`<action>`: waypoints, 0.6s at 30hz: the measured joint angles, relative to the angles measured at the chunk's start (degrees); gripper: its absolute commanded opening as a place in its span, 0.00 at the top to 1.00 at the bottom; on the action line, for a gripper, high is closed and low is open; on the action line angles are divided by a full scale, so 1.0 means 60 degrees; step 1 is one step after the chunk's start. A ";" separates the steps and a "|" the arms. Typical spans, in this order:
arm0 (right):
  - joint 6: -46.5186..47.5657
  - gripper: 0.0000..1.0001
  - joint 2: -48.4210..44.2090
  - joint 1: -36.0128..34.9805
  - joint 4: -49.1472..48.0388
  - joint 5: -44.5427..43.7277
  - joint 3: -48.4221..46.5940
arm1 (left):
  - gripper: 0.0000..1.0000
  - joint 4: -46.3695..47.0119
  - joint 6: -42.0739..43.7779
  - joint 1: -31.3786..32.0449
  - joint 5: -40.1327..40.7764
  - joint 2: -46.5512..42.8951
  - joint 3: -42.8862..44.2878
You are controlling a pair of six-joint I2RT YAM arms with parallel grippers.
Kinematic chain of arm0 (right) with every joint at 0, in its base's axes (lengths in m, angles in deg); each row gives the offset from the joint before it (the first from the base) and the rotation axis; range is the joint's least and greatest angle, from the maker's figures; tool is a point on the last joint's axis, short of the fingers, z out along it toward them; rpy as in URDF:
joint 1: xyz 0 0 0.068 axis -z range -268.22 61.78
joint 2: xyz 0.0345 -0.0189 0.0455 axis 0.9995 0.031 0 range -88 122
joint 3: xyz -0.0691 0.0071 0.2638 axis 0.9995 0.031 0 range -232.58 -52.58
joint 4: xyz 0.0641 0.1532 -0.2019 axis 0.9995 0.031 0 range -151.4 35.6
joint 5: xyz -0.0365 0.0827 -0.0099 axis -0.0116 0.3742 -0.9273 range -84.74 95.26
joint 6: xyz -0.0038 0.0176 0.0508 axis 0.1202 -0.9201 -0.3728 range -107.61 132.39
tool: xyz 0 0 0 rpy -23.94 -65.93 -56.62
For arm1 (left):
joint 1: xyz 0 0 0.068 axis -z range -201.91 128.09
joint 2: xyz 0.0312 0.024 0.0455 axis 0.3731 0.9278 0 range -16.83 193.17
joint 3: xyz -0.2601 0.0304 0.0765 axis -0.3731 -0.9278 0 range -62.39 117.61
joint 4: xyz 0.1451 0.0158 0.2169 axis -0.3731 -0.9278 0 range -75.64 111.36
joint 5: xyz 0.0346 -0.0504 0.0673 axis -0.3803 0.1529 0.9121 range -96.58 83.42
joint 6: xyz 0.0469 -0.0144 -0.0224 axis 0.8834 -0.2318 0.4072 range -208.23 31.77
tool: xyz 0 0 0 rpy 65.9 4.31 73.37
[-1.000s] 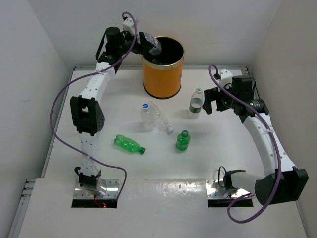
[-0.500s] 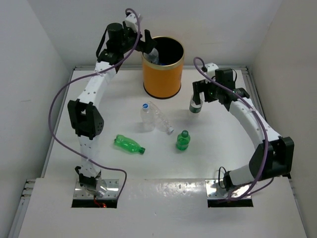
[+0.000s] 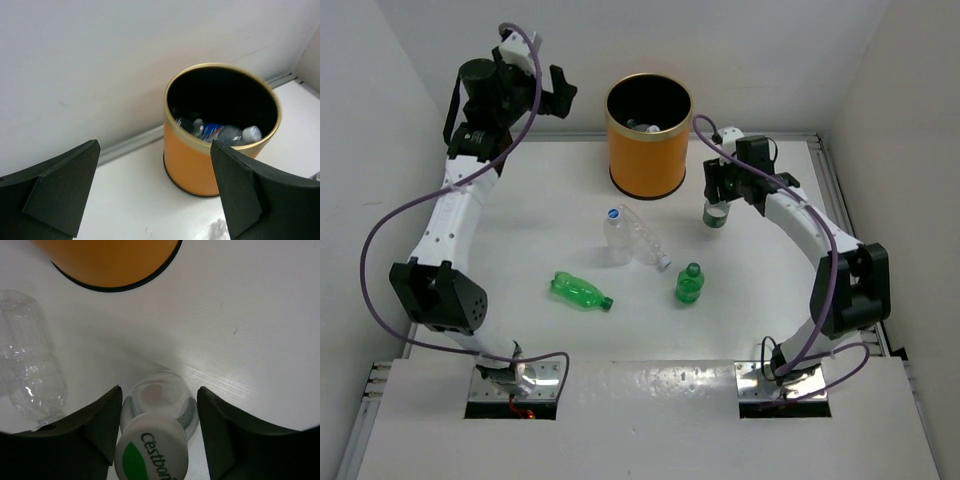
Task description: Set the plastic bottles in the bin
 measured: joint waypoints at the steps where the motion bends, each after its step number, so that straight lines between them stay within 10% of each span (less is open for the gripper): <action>1: 0.0018 0.59 0.0040 -0.0004 -0.0066 -0.0004 0.0000 | 0.01 -0.0055 0.0015 -0.0117 0.0025 -0.0142 -0.0288; 5: -0.0011 0.99 0.0033 0.0022 -0.0160 0.0084 0.0000 | 0.01 -0.0364 -0.0007 -0.0681 0.0131 -0.0488 -0.1271; 11: -0.0007 1.00 -0.0113 0.0033 0.0641 0.0430 -0.1115 | 0.01 -0.0692 -0.0113 -0.1475 0.0149 -0.0856 -0.2248; 18: -0.0627 1.00 0.0033 -0.0353 0.0787 0.1020 -0.5850 | 0.01 -0.0798 -0.0120 -0.1716 -0.0026 -0.1220 -0.2590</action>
